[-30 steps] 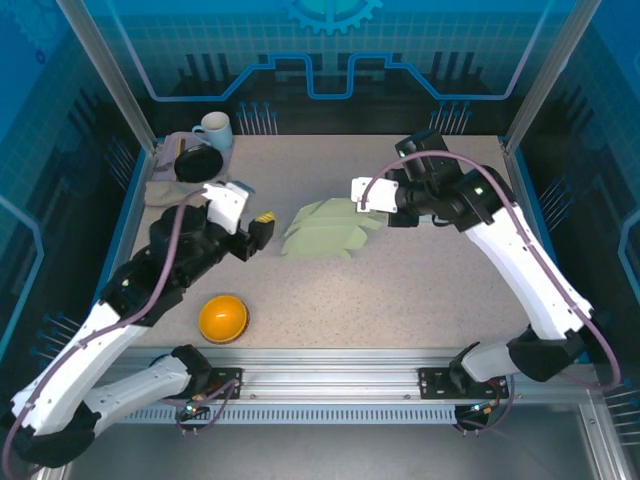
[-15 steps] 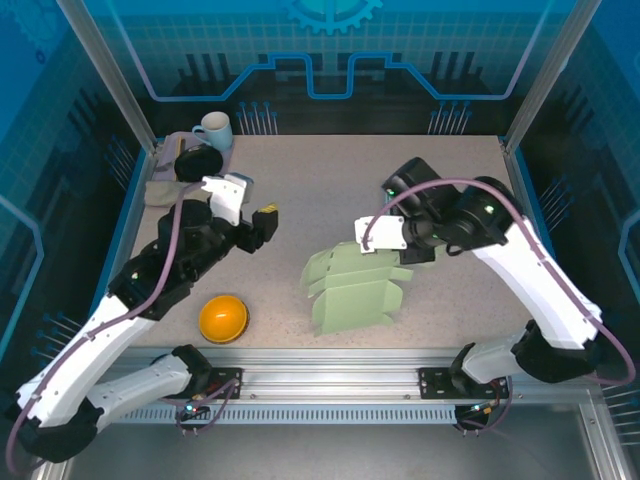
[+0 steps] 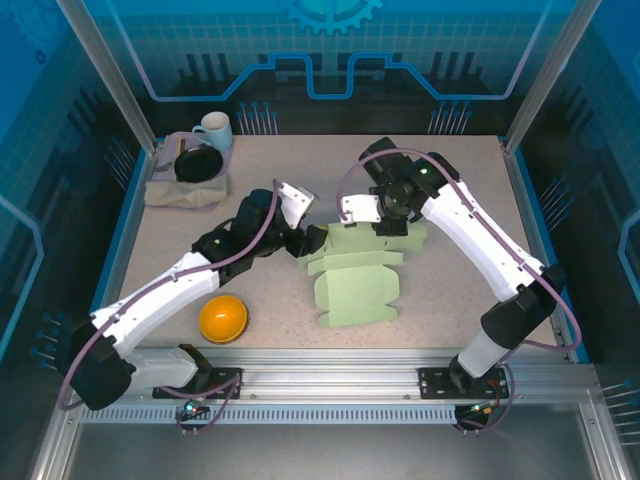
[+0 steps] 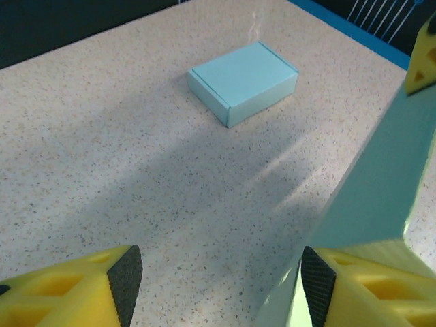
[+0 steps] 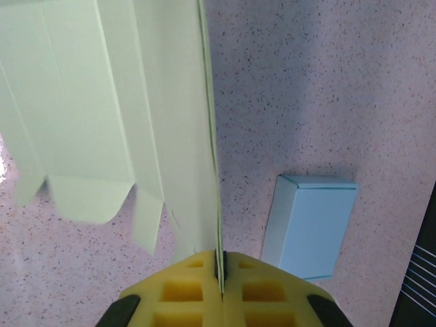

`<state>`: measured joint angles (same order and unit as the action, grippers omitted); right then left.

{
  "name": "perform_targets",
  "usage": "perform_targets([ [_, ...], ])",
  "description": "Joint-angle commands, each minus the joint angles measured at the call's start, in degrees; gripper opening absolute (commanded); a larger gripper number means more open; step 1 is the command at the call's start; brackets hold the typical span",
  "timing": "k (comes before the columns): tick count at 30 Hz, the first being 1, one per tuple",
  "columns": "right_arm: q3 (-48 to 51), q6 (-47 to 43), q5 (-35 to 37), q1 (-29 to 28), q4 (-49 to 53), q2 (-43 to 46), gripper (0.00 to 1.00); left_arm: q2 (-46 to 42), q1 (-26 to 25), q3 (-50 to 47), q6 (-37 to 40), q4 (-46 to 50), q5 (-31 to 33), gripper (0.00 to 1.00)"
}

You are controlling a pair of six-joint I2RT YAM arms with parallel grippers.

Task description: Fold the paper box

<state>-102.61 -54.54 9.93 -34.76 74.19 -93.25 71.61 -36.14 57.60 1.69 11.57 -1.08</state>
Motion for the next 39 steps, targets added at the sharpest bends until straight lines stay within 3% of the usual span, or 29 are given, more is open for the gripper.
perform_targets([
  [1, 1.02, -1.04, -6.32, 1.15, -4.37, 0.79, 0.0, 0.37, 0.03, 1.18, 1.27, -2.74, -5.84, 0.66],
  [11, 4.97, 0.61, -11.33, 1.83, -6.52, 3.4, 0.0, 1.89, 0.02, 1.43, -5.11, -6.95, -6.64, 0.68],
  [17, 5.75, 5.27, -12.07, 1.94, -6.2, 3.49, 0.0, 4.8, 0.02, 4.48, -15.12, -5.7, 2.28, 0.68],
  [22, 7.32, 8.3, -8.43, 4.47, -9.07, 3.64, 0.0, 2.34, 1.09, 4.78, -16.02, -1.6, 5.08, 0.69],
  [26, 9.14, 9.81, -5.87, 6.47, -12.22, 4.23, 0.0, -3.79, 6.42, 2.33, -20.17, 5.45, 1.59, 0.69],
  [29, 10.16, 11.04, -5.3, 7.43, -13.45, 3.54, 0.0, -7.53, 9.29, 0.9, -24.79, 12.73, -6.5, 0.64],
  [32, 10.65, 12.57, -7.31, 8.73, -14.04, 2.21, 0.0, -13.15, 8.54, -6.25, -29.66, 6.96, -16.71, 0.63],
  [35, 10.37, 13.79, -9.41, 9.5, -13.99, 0.2, 0.0, -16.55, 5.36, -12.23, -31.45, 1.6, -15.91, 0.64],
  [39, 9.78, 14.11, -10.58, 9.71, -13.07, -2.37, 0.0, -14.87, 4.59, -15.4, -31.48, -4.16, -15.34, 0.66],
])
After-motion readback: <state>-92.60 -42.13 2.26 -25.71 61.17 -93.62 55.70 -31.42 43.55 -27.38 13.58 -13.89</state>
